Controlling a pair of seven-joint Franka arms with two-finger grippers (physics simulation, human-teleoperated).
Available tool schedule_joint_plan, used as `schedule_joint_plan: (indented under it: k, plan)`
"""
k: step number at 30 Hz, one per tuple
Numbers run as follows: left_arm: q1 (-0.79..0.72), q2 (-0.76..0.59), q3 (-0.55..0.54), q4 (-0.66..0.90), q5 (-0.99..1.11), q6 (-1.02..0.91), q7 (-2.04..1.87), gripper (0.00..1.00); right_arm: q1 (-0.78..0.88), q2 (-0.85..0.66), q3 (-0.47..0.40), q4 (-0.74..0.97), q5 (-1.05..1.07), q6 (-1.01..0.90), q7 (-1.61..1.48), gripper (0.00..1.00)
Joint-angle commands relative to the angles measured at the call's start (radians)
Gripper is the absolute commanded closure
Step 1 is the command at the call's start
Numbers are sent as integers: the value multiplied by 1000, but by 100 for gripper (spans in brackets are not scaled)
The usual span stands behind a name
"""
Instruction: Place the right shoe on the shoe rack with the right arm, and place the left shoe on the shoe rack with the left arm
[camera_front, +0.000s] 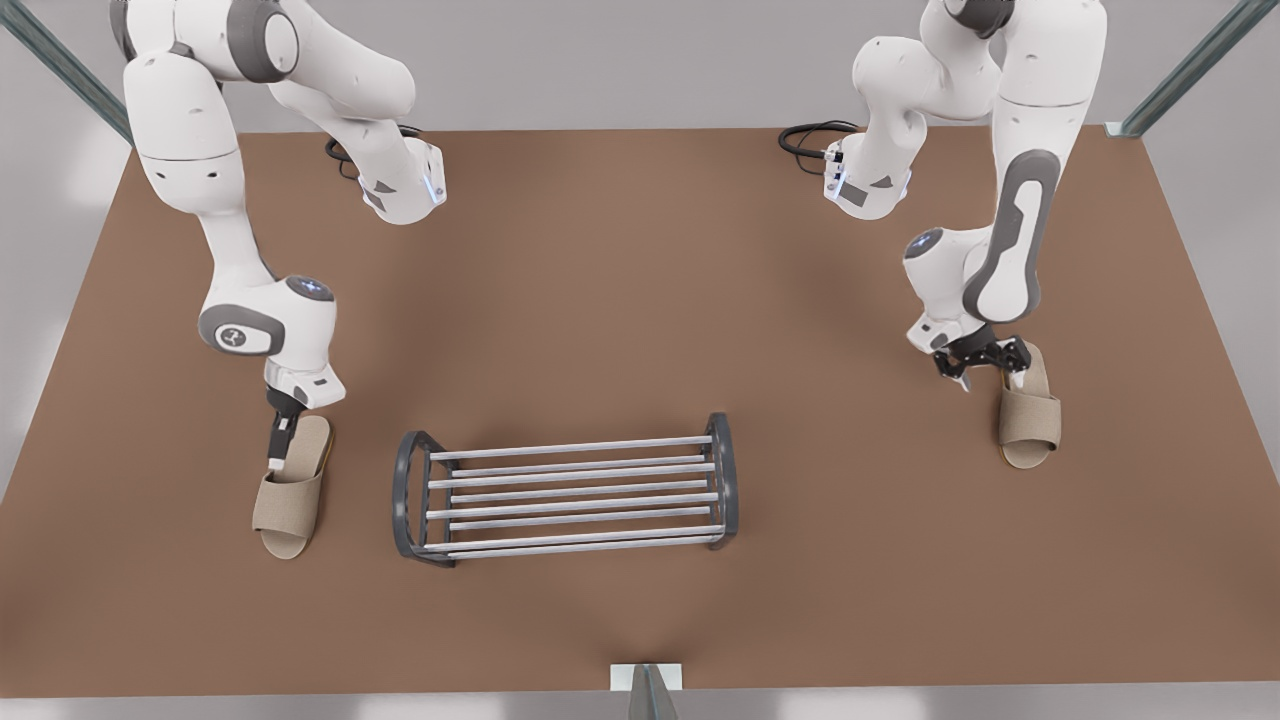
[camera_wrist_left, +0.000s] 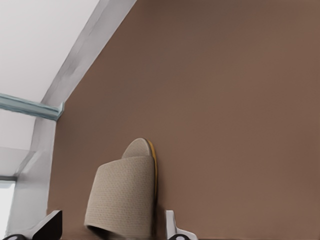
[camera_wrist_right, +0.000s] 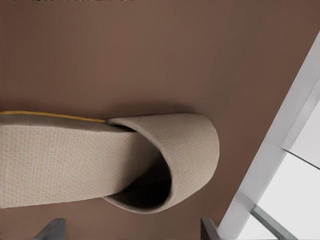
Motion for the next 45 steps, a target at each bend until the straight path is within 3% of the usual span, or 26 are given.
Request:
schedule_joint_plan:
  k: [1, 6, 9, 12, 21, 28, 31, 42, 45]
  plan:
    - [11, 13, 47, 0, 49, 197, -1487, 0, -3, 20, -1, 17, -53, 33, 425, 0]
    - [16, 16, 101, 7, 79, 218, -1790, 0, -3, 51, -1, 34, -59, 31, 479, 0]
    - [19, 16, 99, 17, 319, 224, -1794, 0, -12, 77, 0, 60, -77, 30, 479, 0]
    - [17, 100, 87, 47, 478, 109, -1940, 0, -12, 103, 0, 88, -77, 30, 481, 0]
    - [2, 209, 29, 75, 581, -99, -2350, 0, -29, 173, 0, 185, -85, 38, 481, 0]
    - [3, 195, 56, 64, 1050, -90, -2344, 0, -26, 198, 2, 228, -105, 38, 481, 0]
    - [16, 189, 64, 66, 1086, -67, -2344, 0, -19, 186, 4, 229, -235, -1, 482, 0]
    - [54, 197, 55, 80, 1225, 11, -2350, 0, -15, 204, 23, 263, -235, -2, 504, 0]
    - [65, 255, 52, 139, 1222, 17, -2350, 0, -16, 200, 50, 272, -312, -33, 504, 0]
